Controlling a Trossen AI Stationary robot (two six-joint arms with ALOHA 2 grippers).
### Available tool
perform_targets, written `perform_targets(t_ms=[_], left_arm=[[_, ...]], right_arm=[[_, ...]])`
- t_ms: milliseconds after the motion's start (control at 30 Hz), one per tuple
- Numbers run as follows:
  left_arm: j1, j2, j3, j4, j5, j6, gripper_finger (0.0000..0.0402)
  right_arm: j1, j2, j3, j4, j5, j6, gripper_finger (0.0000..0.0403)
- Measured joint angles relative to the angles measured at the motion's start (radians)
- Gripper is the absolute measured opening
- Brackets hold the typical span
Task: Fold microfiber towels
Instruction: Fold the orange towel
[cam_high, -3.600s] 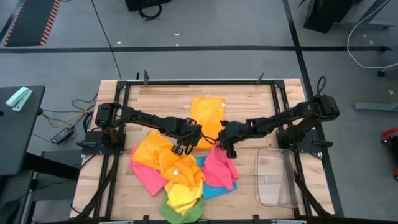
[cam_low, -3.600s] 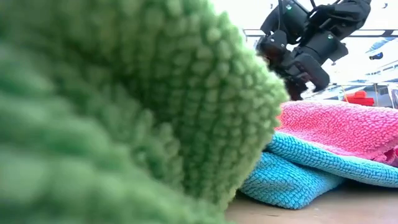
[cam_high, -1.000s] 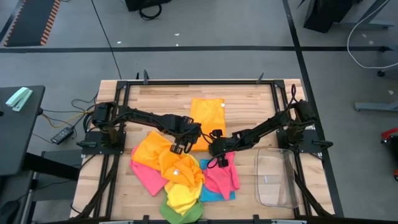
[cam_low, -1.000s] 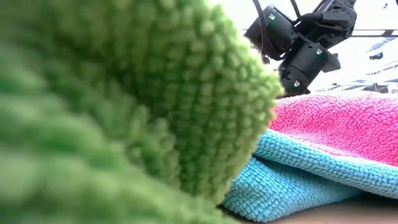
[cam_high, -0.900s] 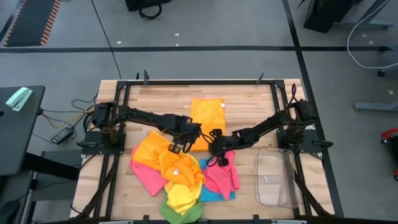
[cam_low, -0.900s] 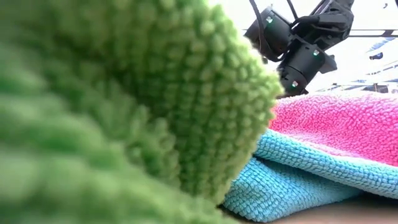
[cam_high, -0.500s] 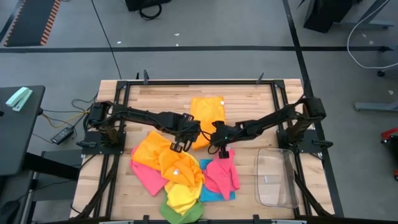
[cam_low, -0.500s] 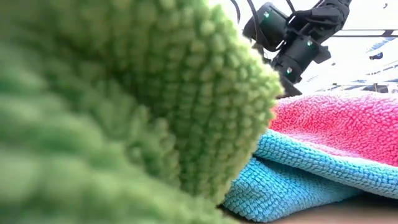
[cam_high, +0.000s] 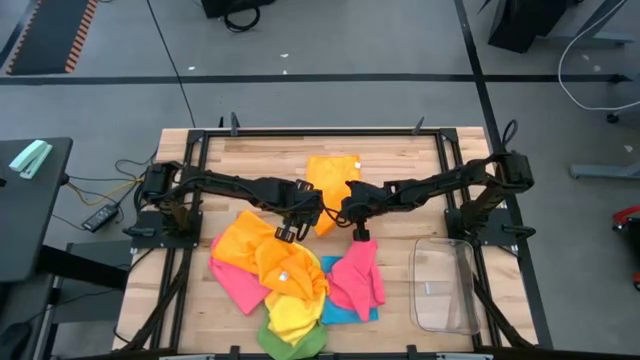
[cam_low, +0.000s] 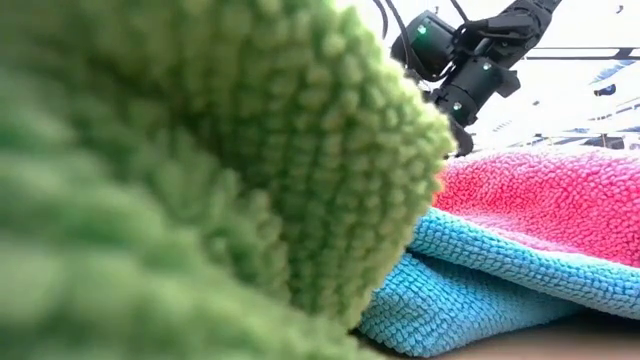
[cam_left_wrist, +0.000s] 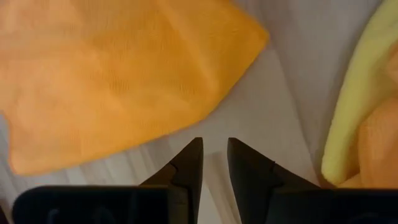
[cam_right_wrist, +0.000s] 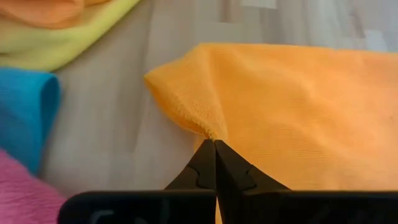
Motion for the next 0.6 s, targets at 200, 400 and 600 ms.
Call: perform_targets(t_ms=[200,400,600], left_arm=[[0.007,0.0,0.0,0.014,0.0,0.037,0.0079],[0.018,0.0,0.0,0.036,0.0,0.034,0.0084],[0.017,0.0,0.0,0.039,0.0,0.039,0.008]], right_arm=[[-0.058,0.0,0.0,0.022,-0.042,-0.035,0.0],[-0.088,0.011,0.001,0.075,-0.059,-0.119,0.0],[-0.13,0.068,0.002,0.168,-0.069,-0.159,0.0]])
